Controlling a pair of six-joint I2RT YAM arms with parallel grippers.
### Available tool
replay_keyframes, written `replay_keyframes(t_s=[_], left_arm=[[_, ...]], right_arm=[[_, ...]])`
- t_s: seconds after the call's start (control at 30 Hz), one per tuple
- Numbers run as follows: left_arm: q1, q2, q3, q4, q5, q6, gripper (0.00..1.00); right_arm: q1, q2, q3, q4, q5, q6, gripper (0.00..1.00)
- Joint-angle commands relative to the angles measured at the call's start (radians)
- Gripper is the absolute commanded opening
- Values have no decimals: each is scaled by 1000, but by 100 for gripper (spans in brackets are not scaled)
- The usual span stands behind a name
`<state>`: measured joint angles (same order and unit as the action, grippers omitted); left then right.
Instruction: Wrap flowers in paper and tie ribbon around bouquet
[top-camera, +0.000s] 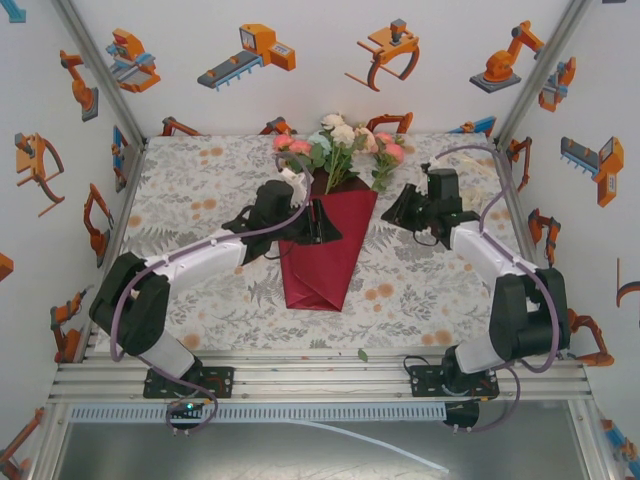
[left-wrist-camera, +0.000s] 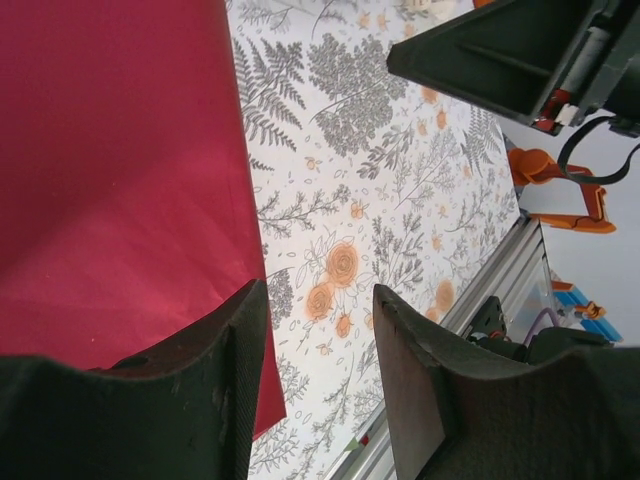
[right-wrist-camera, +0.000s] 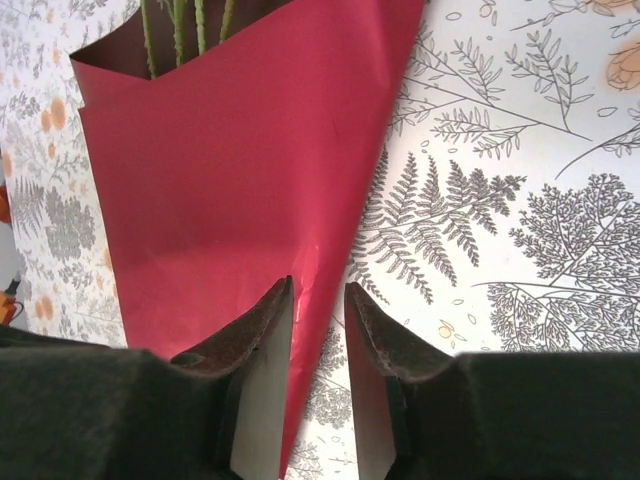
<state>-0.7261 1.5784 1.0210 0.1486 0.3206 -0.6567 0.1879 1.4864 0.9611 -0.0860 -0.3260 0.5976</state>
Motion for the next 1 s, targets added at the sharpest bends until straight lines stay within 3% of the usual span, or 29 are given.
replay_keyframes(t_s=[0.0,0.1,0.33,0.47,0.53,0.67,0.8,0.97], left_arm=[[4,-85,31,-25,-8,84,49],[3,-154,4,-16,5,166,54],[3,-274,-79,-25,12,297,68],[7,-291,-98,-41,-19,321,72],[13,-288,-103,-43,-20,327,74],[19,-265,-94,-51,-33,325,76],[25,-239,-79,-68,-27,323,78],[29,-241,-83,-63,-40,303,78]], right_arm=[[-56,75,175,-120,126,-61,36],[-121,247,386,-242,348,-198,47],[-174,729,1038,-553,460,-396,58],[-179,945,1349,-707,438,-447,58],[-178,1025,1474,-778,368,-454,58],[-179,1088,1532,-803,266,-436,58],[-179,1113,1533,-798,274,-422,47],[-179,1070,1552,-816,295,-416,0]])
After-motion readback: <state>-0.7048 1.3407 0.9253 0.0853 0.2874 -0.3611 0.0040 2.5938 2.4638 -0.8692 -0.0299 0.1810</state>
